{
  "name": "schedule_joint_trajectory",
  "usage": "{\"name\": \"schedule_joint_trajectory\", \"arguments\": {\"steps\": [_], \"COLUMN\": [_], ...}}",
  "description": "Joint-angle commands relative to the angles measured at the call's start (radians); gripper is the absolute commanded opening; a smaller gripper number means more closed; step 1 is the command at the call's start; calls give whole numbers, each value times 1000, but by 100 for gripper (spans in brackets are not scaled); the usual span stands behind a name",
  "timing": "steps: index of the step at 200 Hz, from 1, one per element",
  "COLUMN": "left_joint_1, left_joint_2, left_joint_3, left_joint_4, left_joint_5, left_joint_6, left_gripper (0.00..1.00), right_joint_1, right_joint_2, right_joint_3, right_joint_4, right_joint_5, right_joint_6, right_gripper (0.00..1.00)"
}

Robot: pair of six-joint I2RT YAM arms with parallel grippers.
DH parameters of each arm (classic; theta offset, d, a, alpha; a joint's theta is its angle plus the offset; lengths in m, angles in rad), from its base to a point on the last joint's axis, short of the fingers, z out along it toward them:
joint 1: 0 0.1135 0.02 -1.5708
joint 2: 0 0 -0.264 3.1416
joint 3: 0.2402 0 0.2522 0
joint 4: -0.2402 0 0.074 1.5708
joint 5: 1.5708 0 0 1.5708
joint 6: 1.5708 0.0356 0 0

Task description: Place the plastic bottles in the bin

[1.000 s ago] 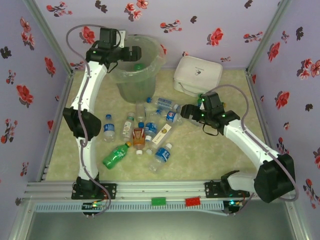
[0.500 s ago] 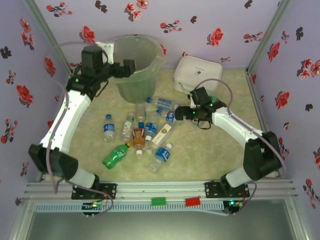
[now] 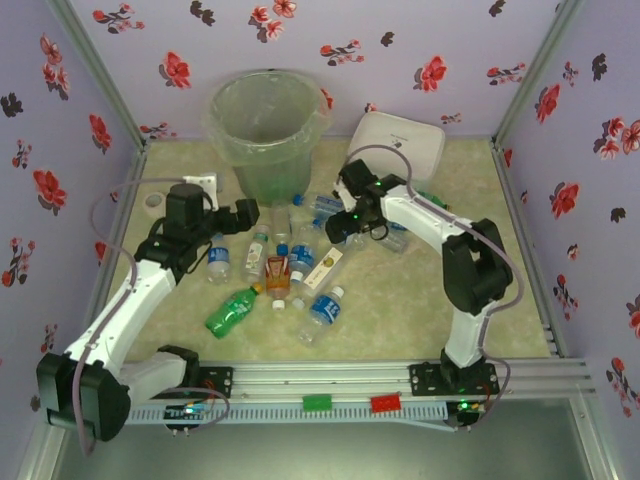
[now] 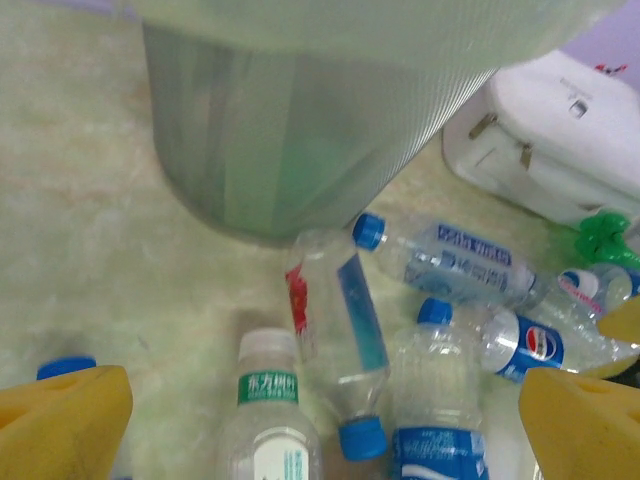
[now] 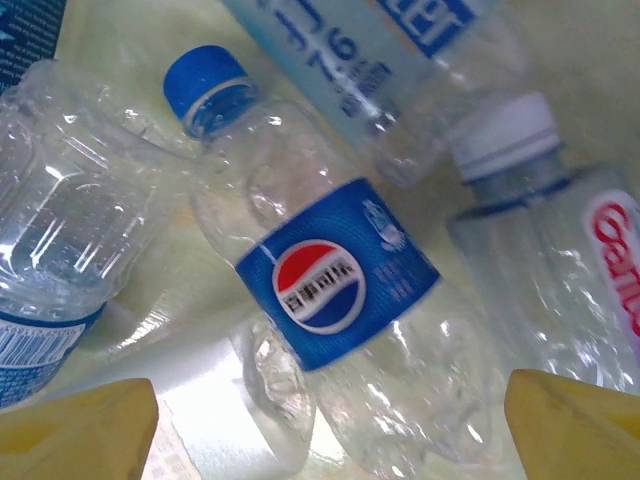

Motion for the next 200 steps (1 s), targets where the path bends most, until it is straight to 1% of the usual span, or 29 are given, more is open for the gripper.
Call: {"name": "schedule_joint_trajectory", "arguments": {"steps": [1,26,50,106,165,194,200], "left_joint_1": [3,7,8,8,8,9,9], "left_joint_2": [-39,-59,-50,-33,-29,-19,-16], "left_joint_3": [-83,-164,-183,-180,-182,-174,-171], "left_joint_4": [94,192,244,247,248,252,251], "left_joint_5": [-21,-25,-25,-11,1,10,14], "left_joint_6": [-94,-178,-214,-240,-264,-268,-269], "left_gripper": [100,100,100,100,100,100,100], "right_joint_1": [7,13,24,36,38,38,38], "right_joint_2": [64,119,160,246,298,291,286], "right_joint_3": [93,148,177,228,250,249,247], "right_joint_4": [-118,-150,-157,-145,-130,-122,-120], "right_joint_5": [55,78,88,105,108,113,112], "right_joint_6": [-104,-136,-154,-170,-164,-164,-164], "right_gripper": [87,85,83,77,77,69,65]}}
